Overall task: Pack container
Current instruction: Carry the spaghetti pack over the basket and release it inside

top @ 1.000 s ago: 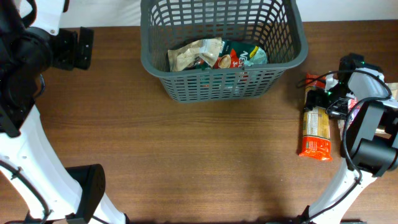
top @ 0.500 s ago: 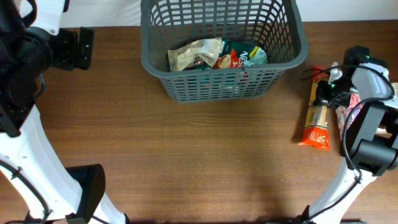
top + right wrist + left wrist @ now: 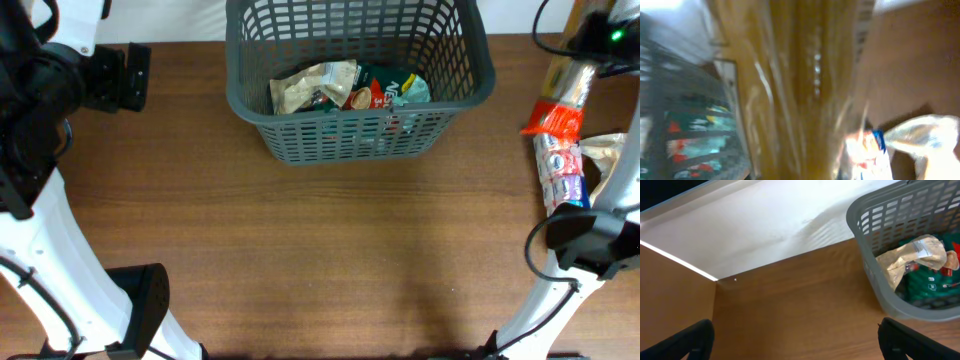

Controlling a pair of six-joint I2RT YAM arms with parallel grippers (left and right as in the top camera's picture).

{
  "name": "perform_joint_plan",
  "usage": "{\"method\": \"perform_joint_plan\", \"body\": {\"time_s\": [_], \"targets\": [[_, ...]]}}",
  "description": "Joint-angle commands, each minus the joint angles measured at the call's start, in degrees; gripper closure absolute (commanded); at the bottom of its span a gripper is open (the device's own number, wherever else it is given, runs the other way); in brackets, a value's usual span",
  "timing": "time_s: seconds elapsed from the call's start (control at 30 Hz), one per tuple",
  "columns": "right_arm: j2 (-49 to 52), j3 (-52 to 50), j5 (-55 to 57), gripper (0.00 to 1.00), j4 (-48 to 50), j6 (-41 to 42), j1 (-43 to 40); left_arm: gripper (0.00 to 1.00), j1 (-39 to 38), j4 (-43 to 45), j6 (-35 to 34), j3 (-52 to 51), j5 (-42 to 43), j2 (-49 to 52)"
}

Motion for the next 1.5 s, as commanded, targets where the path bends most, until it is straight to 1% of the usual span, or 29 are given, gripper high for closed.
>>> {"method": "perform_joint_plan", "body": {"time_s": [0.0, 0.07, 0.13, 0.17, 0.23, 0.27, 0.37, 0.4, 0.5, 0.53, 0.6, 0.77, 0.8, 0.9, 0.93, 0.97, 1.07, 1.13, 1.27, 1.47], "targets": [[-2.86, 13.68, -8.68, 0.96, -1.84, -6.03, 2.60, 0.01, 0.31, 0.02, -0.55, 0.24, -0.39, 0.02], [-3.17, 20.46, -11.72, 0.96, -3.76, -11.63, 5.25, 0.01, 0.31, 0.02, -0.55, 0.24, -0.39, 0.02], [-5.84, 19.82, -13.20, 0.96, -3.61, -15.58, 8.28, 0.01, 0.31, 0.02, -0.55, 0.24, -0.39, 0.02], [-7.10, 19.82, -13.22, 0.96, -3.56, -16.87, 11.19, 0.01, 0.31, 0.04, -0.55, 0.24, -0.39, 0.02], [-8.00, 19.82, -13.35, 0.96, -4.11, -25.09, 18.12, 0.01, 0.31, 0.02, -0.55, 0.24, -0.39, 0.02], [-7.96, 19.76, -13.33, 0.96, -4.44, -30.49, 21.86, 0.01, 0.31, 0.02, -0.55, 0.24, -0.39, 0.02], [-7.85, 18.95, -13.29, 0.96, -4.90, -39.67, 27.82, 0.01, 0.31, 0.02, -0.55, 0.24, -0.39, 0.02], [-7.76, 18.51, -12.96, 0.96, -5.51, -45.51, 30.60, 0.01, 0.31, 0.04, -0.55, 0.24, -0.39, 0.02], [-7.43, 15.89, -12.55, 0.96, -5.51, -60.00, 35.15, 0.01, 0.31, 0.04, -0.55, 0.24, -0.39, 0.02], [-7.30, 14.34, -12.13, 0.96, -4.57, -62.93, 35.89, 0.01, 0.31, 0.02, -0.55, 0.24, -0.39, 0.02], [-6.80, 11.08, -10.67, 0.96, -1.38, -63.89, 36.48, 0.01, 0.31, 0.02, -0.55, 0.24, -0.39, 0.02], [-6.56, -0.96, -7.69, 0.96, 10.54, -63.87, 36.39, 0.01, 0.31, 0.04, -0.55, 0.24, -0.39, 0.02], [-6.56, -5.35, -7.50, 0.96, 14.80, -63.84, 36.39, 0.01, 0.31, 0.04, -0.55, 0.24, -0.39, 0.02], [-6.56, -15.02, -7.28, 0.96, 21.86, -63.63, 36.28, 0.01, 0.31, 0.02, -0.55, 0.24, -0.39, 0.02], [-6.54, -17.81, -7.28, 0.96, 24.17, -63.08, 36.13, 0.01, 0.31, 0.04, -0.55, 0.24, -0.39, 0.02], [-6.54, -21.84, -7.28, 0.96, 28.02, -60.78, 35.98, 0.01, 0.31, 0.04, -0.55, 0.24, -0.39, 0.02], [-6.54, -28.48, -7.28, 0.96, 33.66, -58.60, 35.60, 0.01, 0.31, 0.04, -0.55, 0.24, -0.39, 0.02], [-6.54, -30.73, -7.28, 0.96, 35.50, -57.57, 35.50, 0.01, 0.31, 0.04, -0.55, 0.24, -0.39, 0.02], [-6.08, -33.90, -7.34, 0.96, 39.82, -52.13, 34.32, 0.01, 0.31, 0.04, -0.55, 0.24, -0.39, 0.02], [-5.68, -33.92, -9.75, 0.96, 40.13, -49.77, 33.94, 0.01, 0.31, 0.04, -0.55, 0.24, -0.39, 0.02]]}}
